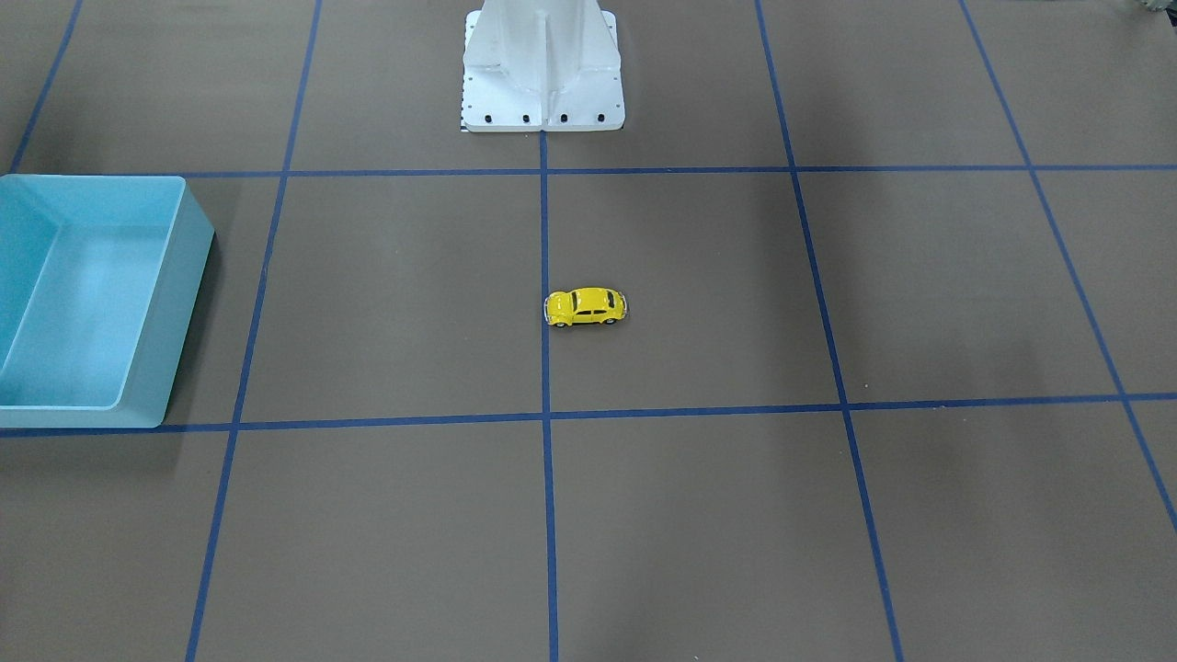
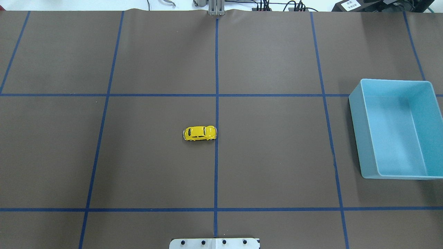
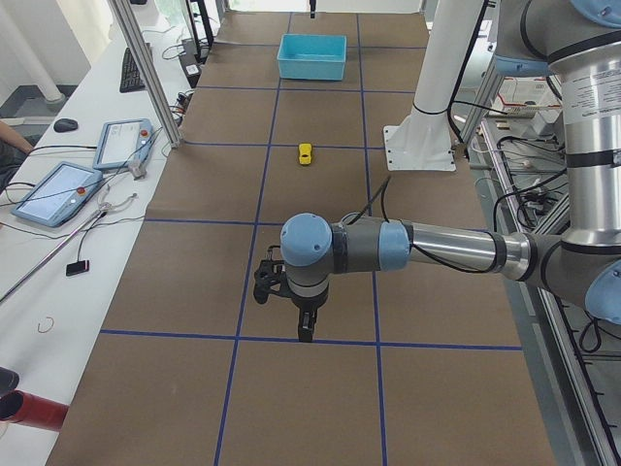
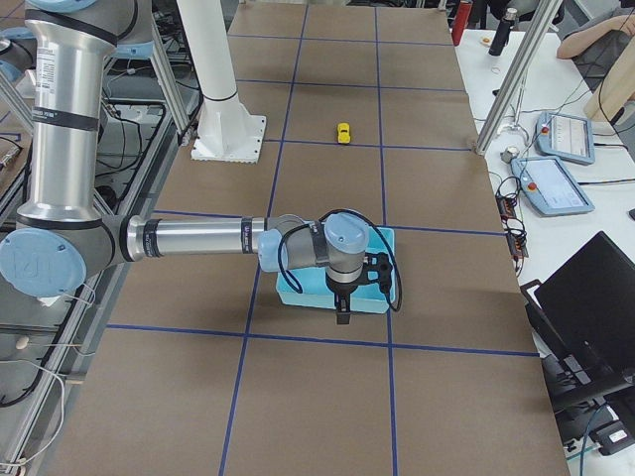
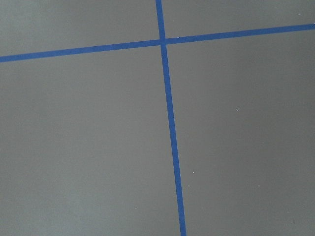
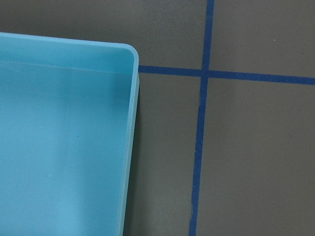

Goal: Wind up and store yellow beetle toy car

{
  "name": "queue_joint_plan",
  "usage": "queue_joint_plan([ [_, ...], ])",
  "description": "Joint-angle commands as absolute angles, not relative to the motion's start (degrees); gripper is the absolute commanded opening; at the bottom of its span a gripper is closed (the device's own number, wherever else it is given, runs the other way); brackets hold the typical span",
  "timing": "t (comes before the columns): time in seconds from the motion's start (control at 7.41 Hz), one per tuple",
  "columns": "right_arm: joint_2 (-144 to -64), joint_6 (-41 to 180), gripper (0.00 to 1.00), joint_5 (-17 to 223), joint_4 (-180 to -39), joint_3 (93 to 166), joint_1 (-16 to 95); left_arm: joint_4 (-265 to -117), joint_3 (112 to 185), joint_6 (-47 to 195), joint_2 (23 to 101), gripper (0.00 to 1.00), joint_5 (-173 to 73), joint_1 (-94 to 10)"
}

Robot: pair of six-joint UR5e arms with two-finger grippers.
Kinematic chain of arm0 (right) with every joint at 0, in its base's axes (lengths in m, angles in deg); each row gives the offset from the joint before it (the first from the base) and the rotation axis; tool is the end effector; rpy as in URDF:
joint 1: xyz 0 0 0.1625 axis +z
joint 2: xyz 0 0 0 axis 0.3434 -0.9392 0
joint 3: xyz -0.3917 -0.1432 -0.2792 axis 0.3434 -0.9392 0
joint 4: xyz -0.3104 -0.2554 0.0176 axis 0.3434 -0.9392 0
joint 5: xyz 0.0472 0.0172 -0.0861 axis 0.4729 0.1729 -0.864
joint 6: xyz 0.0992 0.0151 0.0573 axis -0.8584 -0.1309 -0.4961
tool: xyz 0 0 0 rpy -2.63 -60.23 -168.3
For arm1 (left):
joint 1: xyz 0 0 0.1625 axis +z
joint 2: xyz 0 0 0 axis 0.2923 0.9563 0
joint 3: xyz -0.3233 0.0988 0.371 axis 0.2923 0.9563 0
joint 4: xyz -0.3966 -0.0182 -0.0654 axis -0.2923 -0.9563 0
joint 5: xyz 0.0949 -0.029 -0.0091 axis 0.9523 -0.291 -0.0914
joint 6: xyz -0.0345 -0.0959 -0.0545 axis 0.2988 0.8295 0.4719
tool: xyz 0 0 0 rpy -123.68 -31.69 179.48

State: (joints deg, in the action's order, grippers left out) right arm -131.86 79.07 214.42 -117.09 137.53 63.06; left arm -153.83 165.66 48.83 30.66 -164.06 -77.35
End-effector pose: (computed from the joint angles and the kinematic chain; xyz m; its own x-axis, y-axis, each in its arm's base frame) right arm 0.0021 -0.4232 0.7058 0.7066 -0.0756 0.7036 0.0356 0.9968 0.0714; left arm -0.0783 -0.3637 0.7000 0.6932 0.0737 -0.7170 -0.0524 0.9973 0.0518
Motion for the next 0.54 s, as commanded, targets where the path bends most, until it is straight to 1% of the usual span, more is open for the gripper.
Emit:
queue_joint_plan([
  [0.0, -131.89, 79.11, 1.00, 214.40, -117.09, 137.80, 63.06, -153.85, 165.41, 49.01, 29.95, 1.00, -163.90, -78.54],
  [0.4, -131.71, 79.11, 1.00, 214.31, -115.52, 137.80, 63.06, -153.68, 165.59, 48.93, 29.86, 1.00, -163.90, -80.39],
])
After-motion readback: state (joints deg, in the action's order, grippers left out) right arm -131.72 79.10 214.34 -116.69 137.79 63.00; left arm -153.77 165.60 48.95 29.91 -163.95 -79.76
